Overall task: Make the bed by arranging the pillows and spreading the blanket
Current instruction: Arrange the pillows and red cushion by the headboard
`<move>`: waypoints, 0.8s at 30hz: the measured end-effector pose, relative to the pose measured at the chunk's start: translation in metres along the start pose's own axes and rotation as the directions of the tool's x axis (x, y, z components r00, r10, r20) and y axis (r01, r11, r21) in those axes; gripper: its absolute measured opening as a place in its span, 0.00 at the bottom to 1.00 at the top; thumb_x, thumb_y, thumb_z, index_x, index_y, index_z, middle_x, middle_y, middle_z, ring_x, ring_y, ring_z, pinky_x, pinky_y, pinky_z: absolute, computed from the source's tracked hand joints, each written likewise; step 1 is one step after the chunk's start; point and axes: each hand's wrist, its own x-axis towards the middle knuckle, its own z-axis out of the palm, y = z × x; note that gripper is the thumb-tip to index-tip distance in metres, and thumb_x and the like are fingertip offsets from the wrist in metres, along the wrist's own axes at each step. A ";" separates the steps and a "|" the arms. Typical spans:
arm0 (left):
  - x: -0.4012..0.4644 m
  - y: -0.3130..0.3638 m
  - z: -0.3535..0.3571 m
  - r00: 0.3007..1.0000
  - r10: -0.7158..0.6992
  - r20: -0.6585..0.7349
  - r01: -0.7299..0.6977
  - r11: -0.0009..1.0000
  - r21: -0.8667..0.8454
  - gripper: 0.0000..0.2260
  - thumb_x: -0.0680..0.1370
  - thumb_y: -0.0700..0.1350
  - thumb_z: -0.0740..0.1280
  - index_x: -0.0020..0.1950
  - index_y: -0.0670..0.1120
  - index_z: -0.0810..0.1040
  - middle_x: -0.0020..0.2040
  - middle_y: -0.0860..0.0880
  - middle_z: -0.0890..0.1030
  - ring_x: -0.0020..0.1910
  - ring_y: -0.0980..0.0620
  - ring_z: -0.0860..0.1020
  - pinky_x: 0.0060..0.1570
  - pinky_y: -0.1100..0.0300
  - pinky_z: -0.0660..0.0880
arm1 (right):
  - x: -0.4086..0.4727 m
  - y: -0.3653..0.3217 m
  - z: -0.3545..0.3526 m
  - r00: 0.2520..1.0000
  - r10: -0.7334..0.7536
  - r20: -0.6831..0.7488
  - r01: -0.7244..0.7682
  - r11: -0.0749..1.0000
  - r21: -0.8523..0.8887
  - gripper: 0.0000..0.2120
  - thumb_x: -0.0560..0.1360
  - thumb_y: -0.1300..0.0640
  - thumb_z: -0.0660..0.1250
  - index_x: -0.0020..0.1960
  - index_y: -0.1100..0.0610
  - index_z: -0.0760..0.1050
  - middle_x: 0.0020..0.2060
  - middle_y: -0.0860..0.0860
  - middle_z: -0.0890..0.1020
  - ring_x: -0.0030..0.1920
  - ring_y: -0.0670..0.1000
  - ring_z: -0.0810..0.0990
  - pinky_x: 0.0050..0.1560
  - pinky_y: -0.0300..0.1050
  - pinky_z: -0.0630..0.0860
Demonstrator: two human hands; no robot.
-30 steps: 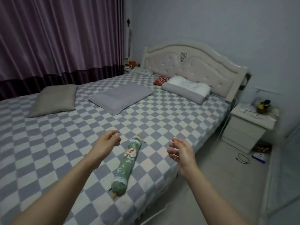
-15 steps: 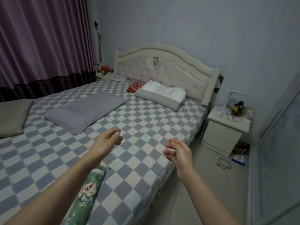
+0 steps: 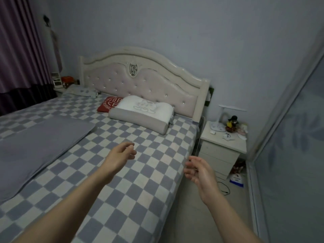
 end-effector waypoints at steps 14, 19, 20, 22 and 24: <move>0.237 0.028 0.154 0.993 -0.095 -0.068 0.097 0.995 0.025 0.17 0.81 0.47 0.56 0.68 0.44 0.69 0.54 0.47 0.78 0.50 0.54 0.77 0.53 0.57 0.70 | 0.302 -0.052 -0.066 0.994 0.083 0.065 -0.082 0.996 -0.018 0.05 0.78 0.60 0.61 0.47 0.57 0.76 0.41 0.56 0.78 0.39 0.53 0.77 0.42 0.44 0.74; 0.304 0.037 0.180 0.982 -0.146 -0.121 0.149 0.989 0.011 0.16 0.82 0.46 0.55 0.68 0.43 0.69 0.55 0.46 0.78 0.52 0.52 0.77 0.55 0.56 0.71 | 0.400 -0.073 -0.062 0.985 0.114 0.132 -0.108 0.993 -0.051 0.04 0.77 0.60 0.62 0.48 0.57 0.76 0.42 0.55 0.79 0.40 0.53 0.77 0.46 0.47 0.75; 0.313 0.034 0.180 0.979 -0.154 -0.131 0.157 0.987 0.018 0.16 0.82 0.46 0.55 0.68 0.43 0.68 0.54 0.46 0.78 0.52 0.52 0.77 0.54 0.56 0.71 | 0.412 -0.073 -0.059 0.981 0.129 0.146 -0.123 0.991 -0.055 0.04 0.77 0.60 0.62 0.48 0.57 0.76 0.42 0.56 0.79 0.40 0.53 0.78 0.47 0.48 0.75; 0.338 0.024 0.181 0.970 -0.177 -0.168 0.182 0.983 0.016 0.16 0.81 0.46 0.55 0.68 0.43 0.69 0.53 0.48 0.78 0.50 0.54 0.77 0.52 0.58 0.72 | 0.444 -0.070 -0.050 0.970 0.168 0.173 -0.158 0.985 -0.073 0.04 0.77 0.60 0.63 0.49 0.57 0.76 0.44 0.56 0.79 0.42 0.54 0.78 0.47 0.48 0.76; 0.367 0.017 0.180 0.959 -0.200 -0.203 0.204 0.979 -0.001 0.16 0.81 0.47 0.56 0.67 0.44 0.69 0.52 0.48 0.78 0.49 0.55 0.77 0.47 0.62 0.72 | 0.475 -0.065 -0.042 0.964 0.199 0.177 -0.185 0.978 -0.091 0.04 0.77 0.59 0.63 0.50 0.57 0.76 0.44 0.56 0.79 0.42 0.54 0.78 0.43 0.45 0.76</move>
